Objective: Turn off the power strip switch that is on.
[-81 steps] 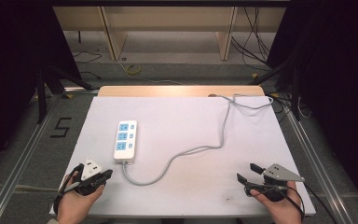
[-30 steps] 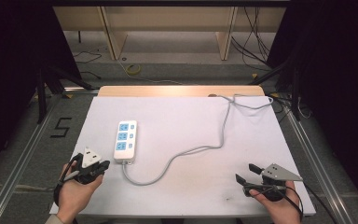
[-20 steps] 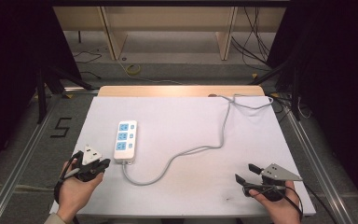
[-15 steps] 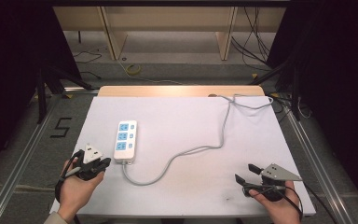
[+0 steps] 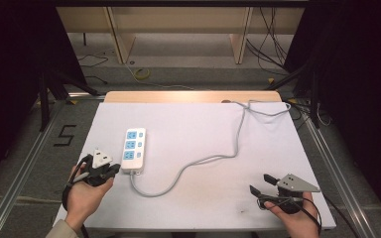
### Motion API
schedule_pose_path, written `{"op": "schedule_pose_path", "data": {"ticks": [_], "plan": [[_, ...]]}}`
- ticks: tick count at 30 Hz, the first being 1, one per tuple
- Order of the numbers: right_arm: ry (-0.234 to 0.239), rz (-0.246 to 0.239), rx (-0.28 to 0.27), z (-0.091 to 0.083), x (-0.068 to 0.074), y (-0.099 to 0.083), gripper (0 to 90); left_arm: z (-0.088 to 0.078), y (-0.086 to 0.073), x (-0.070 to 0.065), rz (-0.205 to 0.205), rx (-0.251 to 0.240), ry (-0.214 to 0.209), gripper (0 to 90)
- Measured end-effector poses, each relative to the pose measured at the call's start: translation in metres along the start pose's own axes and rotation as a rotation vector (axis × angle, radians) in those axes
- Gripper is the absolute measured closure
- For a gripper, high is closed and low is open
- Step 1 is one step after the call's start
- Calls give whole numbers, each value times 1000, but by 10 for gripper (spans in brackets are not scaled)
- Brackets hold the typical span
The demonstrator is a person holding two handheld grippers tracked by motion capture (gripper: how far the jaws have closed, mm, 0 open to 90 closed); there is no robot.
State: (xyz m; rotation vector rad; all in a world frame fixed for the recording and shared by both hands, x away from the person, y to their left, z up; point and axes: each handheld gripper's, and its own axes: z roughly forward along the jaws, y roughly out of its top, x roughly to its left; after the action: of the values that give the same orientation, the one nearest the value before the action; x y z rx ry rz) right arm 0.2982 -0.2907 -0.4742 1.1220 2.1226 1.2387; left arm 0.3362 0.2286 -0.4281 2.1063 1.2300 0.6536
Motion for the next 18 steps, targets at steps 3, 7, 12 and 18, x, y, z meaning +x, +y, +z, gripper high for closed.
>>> {"op": "schedule_pose_path", "data": {"ticks": [3,7,12,18], "plan": [[0,1,0,0,0,0,336,1,1,1,1,3,0,893],[0,-2,-1,1,1,1,338,5,5,1,1,12,-2,893],[-1,-3,-3,0,1,1,339,6,6,0,0,14,-2,893],[-2,-3,-3,0,1,1,341,7,9,-1,1,19,-6,893]]}}
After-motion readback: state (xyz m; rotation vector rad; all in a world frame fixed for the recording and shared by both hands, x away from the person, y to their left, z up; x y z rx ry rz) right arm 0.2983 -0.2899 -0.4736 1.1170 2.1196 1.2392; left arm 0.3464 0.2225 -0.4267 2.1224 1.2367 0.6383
